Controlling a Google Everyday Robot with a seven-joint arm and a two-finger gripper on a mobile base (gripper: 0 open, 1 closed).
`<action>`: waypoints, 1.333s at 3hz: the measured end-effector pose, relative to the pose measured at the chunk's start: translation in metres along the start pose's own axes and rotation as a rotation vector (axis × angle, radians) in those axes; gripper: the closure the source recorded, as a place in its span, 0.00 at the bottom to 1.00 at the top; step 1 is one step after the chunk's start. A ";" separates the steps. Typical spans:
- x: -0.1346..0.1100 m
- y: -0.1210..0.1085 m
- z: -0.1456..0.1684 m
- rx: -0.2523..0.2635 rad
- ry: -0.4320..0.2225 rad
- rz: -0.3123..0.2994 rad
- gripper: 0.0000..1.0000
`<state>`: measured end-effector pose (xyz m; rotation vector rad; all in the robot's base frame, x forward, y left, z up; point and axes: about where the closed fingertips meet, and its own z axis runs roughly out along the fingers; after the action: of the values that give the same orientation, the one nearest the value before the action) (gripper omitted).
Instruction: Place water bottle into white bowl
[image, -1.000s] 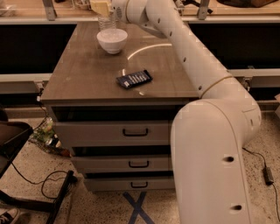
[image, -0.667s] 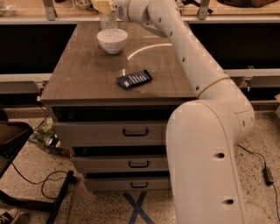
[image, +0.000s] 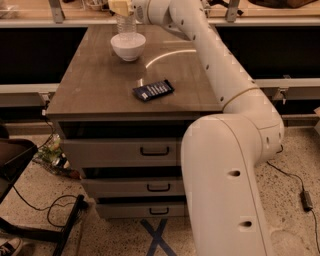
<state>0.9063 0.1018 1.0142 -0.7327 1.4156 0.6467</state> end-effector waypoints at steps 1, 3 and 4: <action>0.012 -0.003 0.002 0.004 0.043 0.033 1.00; 0.037 0.001 0.015 -0.037 0.045 0.112 1.00; 0.037 0.001 0.015 -0.037 0.045 0.112 1.00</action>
Offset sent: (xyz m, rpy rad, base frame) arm 0.0178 0.0025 -0.0315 0.0222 0.1366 0.0233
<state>0.9174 0.1133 0.9774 -0.7046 1.4978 0.7498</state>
